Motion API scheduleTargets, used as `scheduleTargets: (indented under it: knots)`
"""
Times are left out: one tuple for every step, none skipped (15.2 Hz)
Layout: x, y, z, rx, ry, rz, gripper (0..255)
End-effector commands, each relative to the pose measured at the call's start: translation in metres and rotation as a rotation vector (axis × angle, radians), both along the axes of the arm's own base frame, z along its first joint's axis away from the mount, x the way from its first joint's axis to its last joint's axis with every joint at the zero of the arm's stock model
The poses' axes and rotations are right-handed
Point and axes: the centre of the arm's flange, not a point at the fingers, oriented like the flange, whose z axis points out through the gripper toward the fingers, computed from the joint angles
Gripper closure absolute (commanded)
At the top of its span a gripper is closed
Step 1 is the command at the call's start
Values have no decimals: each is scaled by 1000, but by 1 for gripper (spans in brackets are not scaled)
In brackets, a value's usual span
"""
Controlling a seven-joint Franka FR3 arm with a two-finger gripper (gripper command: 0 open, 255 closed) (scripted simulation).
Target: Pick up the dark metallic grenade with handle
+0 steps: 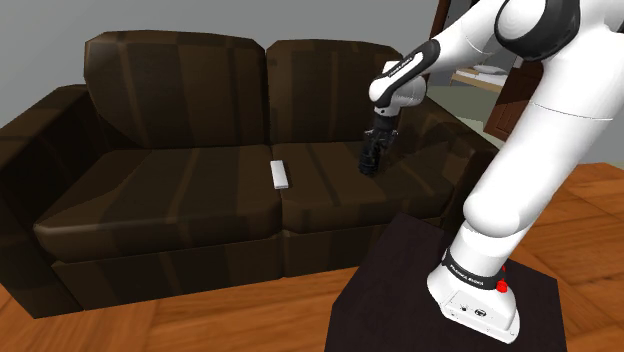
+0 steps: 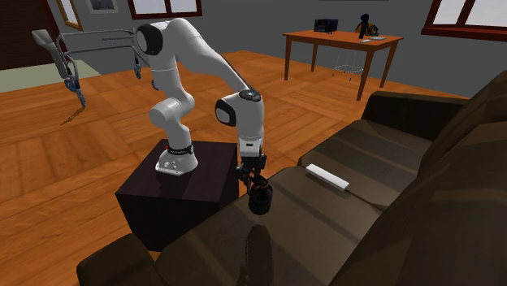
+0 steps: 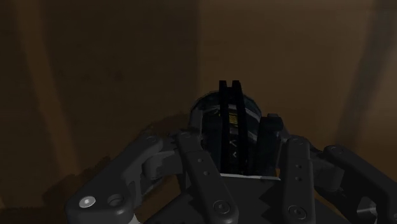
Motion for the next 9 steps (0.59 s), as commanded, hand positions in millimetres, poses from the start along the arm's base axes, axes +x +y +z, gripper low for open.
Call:
scheduleTargets:
  knots:
    - [0, -1, 11, 0, -1, 0, 255]
    - [0, -1, 16, 0, -1, 0, 255]
    - [0, -1, 22, 0, -1, 0, 255]
    - [0, -1, 27, 0, -1, 0, 255]
    - [0, -1, 32, 0, -1, 0, 255]
    - [0, -1, 38, 0, -1, 0, 255]
    - [0, -1, 43, 0, -1, 0, 255]
    - [0, -1, 44, 0, -1, 0, 255]
    - [0, -1, 44, 0, -1, 0, 255]
